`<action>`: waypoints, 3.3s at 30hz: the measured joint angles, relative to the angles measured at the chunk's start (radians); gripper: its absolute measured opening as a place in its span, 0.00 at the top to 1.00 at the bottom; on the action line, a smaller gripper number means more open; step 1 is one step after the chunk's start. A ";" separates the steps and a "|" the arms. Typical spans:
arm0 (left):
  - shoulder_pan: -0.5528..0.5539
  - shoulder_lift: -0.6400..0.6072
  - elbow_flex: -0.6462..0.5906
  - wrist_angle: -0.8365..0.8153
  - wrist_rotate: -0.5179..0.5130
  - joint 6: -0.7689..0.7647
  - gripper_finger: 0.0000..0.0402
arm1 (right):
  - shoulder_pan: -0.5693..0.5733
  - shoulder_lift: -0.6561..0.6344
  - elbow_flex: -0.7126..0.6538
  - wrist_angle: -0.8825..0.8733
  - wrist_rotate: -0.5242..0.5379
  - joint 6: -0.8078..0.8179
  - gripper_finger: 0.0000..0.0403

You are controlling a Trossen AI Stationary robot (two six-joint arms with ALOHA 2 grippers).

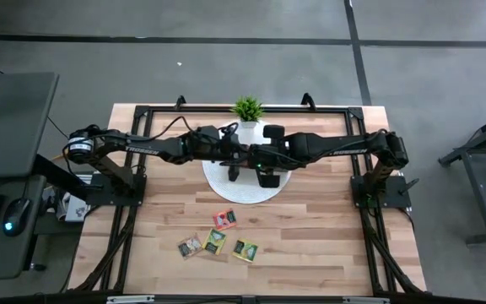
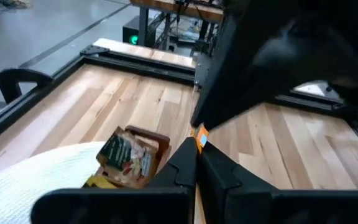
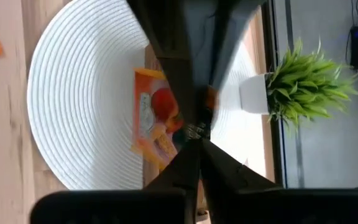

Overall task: Pick & Place Tea
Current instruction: Put the orange tea bag into the left section of the wooden organizer

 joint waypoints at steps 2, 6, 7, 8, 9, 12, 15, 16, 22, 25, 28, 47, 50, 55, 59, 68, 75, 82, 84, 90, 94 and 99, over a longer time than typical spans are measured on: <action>0.000 0.000 0.000 -0.018 -0.002 0.000 1.00 | -0.007 -0.009 0.000 -0.006 -0.002 0.024 0.93; 0.000 0.000 -0.001 -0.048 -0.022 0.021 1.00 | -0.029 -0.043 0.000 -0.029 -0.001 0.095 0.80; 0.000 0.000 -0.001 -0.061 -0.023 0.028 1.00 | -0.036 -0.053 0.000 -0.044 -0.002 0.119 0.77; 0.002 0.000 -0.001 -0.071 -0.022 0.033 1.00 | -0.042 -0.066 0.000 -0.063 -0.004 0.141 0.73; 0.011 0.000 -0.001 -0.077 -0.019 0.035 1.00 | -0.049 -0.079 0.000 -0.084 -0.004 0.165 0.70; 0.035 0.000 -0.001 -0.120 -0.007 0.037 1.00 | -0.063 -0.123 0.000 -0.169 -0.004 0.233 0.60; 0.070 0.000 -0.005 -0.133 -0.006 0.052 1.00 | -0.068 -0.157 0.000 -0.235 -0.002 0.298 0.53; 0.082 0.000 -0.012 -0.114 -0.006 0.054 1.00 | -0.068 -0.168 0.000 -0.249 0.003 0.312 0.51; 0.163 0.000 -0.127 0.069 0.027 -0.003 1.00 | -0.046 -0.212 0.000 -0.301 0.024 0.380 0.47; 0.194 0.000 -0.200 0.196 0.086 -0.032 1.00 | -0.028 -0.217 0.000 -0.329 0.056 0.411 0.47; 0.220 0.000 -0.246 0.278 0.121 -0.047 1.00 | -0.009 -0.217 0.000 -0.351 0.070 0.433 0.47; 0.282 0.067 -0.273 0.298 0.193 -0.012 1.00 | 0.055 -0.217 -0.091 -0.313 0.061 0.559 0.47; 0.282 0.106 -0.269 0.350 0.215 -0.028 1.00 | 0.055 -0.217 -0.091 -0.299 0.054 0.563 0.47; 0.282 0.156 -0.237 0.339 0.231 -0.035 1.00 | 0.055 -0.217 -0.091 -0.296 0.032 0.583 0.48; 0.282 0.164 -0.227 0.340 0.234 -0.035 1.00 | 0.055 -0.217 -0.091 -0.296 0.011 0.591 0.47; 0.282 0.164 -0.228 0.286 0.209 -0.028 0.99 | 0.055 -0.217 -0.091 -0.296 0.011 0.599 0.47; 0.282 0.164 -0.228 0.282 0.177 -0.027 0.85 | 0.055 -0.217 -0.091 -0.296 0.016 0.581 0.47; 0.282 0.164 -0.228 0.291 0.158 -0.027 0.67 | 0.055 -0.217 -0.091 -0.295 0.007 0.561 0.47; 0.282 0.164 -0.228 0.295 0.182 -0.030 0.65 | 0.055 -0.217 -0.091 -0.295 -0.001 0.557 0.47; 0.282 0.144 -0.229 0.334 0.214 -0.054 0.65 | 0.070 -0.217 -0.091 -0.199 -0.019 0.519 0.47; 0.281 0.084 -0.228 0.307 0.201 -0.053 0.67 | 0.089 -0.217 -0.129 -0.033 -0.038 0.488 0.47; 0.255 -0.017 -0.228 0.134 0.198 -0.010 0.72 | 0.095 -0.216 -0.299 0.236 -0.180 0.534 0.47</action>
